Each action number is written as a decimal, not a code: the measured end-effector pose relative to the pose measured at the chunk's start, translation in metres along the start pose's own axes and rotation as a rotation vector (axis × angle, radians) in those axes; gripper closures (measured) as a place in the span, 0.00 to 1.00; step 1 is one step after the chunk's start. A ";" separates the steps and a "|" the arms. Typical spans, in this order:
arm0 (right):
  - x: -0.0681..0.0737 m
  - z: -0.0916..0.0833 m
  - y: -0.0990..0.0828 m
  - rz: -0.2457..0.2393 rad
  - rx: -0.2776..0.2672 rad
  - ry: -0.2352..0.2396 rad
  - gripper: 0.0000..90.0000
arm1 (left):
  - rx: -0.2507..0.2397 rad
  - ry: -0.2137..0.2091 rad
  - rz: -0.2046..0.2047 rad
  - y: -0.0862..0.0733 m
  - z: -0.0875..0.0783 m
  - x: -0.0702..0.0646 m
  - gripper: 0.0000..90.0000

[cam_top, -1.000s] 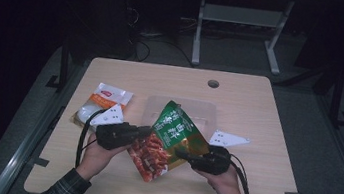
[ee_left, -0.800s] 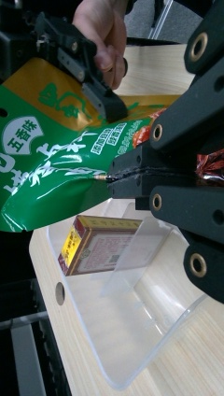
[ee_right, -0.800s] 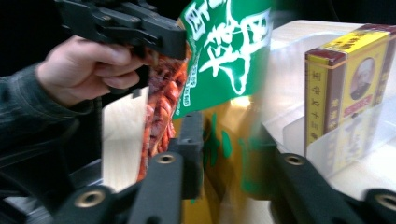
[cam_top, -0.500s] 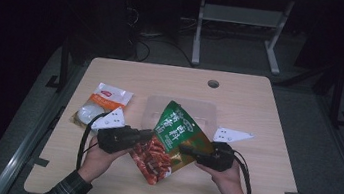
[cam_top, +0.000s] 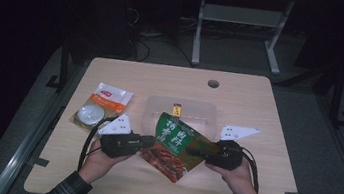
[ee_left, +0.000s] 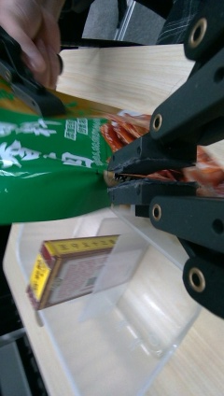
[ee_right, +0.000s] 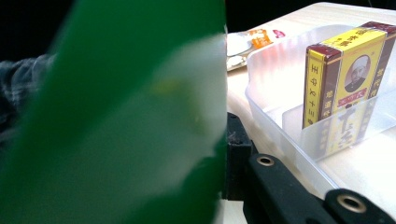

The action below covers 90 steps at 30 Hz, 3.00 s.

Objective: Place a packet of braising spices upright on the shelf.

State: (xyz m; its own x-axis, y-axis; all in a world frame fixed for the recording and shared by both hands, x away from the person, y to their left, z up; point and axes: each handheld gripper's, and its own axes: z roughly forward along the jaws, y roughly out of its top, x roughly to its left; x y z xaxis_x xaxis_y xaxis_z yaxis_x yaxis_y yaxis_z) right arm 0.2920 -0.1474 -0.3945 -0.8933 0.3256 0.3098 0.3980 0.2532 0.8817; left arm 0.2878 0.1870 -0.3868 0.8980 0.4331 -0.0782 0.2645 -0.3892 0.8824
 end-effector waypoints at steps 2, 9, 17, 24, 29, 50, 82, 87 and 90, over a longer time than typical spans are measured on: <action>0.001 -0.004 0.002 -0.011 0.003 0.025 0.99 | 0.018 -0.009 -0.017 -0.002 0.001 0.004 0.87; 0.010 -0.011 0.007 -0.053 0.038 0.024 0.99 | 0.095 -0.025 0.011 -0.008 0.004 0.002 0.64; 0.009 -0.042 0.008 -0.044 0.034 -0.035 0.99 | 0.162 -0.059 0.003 -0.024 0.001 -0.002 0.50; 0.007 -0.074 0.004 -0.029 0.025 -0.116 0.99 | 0.185 -0.042 -0.016 -0.036 0.001 -0.002 0.41; 0.004 -0.088 0.003 -0.007 0.005 -0.160 0.99 | 0.200 -0.034 -0.034 -0.041 0.000 0.000 0.39; -0.013 -0.092 0.050 0.019 -0.055 -0.338 0.99 | 0.208 -0.015 -0.035 -0.047 0.010 0.004 0.24; -0.056 -0.039 0.084 0.043 -0.092 -0.462 0.99 | 0.249 -0.030 -0.014 -0.051 0.017 0.001 0.23; -0.058 -0.038 0.083 0.042 -0.095 -0.459 0.99 | 0.248 -0.031 -0.011 -0.051 0.016 0.001 0.23; -0.058 -0.038 0.082 0.040 -0.095 -0.465 0.99 | 0.250 -0.031 -0.010 -0.051 0.017 0.001 0.23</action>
State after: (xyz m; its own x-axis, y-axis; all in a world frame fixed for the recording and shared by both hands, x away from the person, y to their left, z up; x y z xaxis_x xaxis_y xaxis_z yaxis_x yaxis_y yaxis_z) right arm 0.3681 -0.1801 -0.3265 -0.6807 0.7124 0.1705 0.3900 0.1554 0.9076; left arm 0.2809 0.1938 -0.4395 0.9041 0.4143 -0.1044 0.3491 -0.5754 0.7396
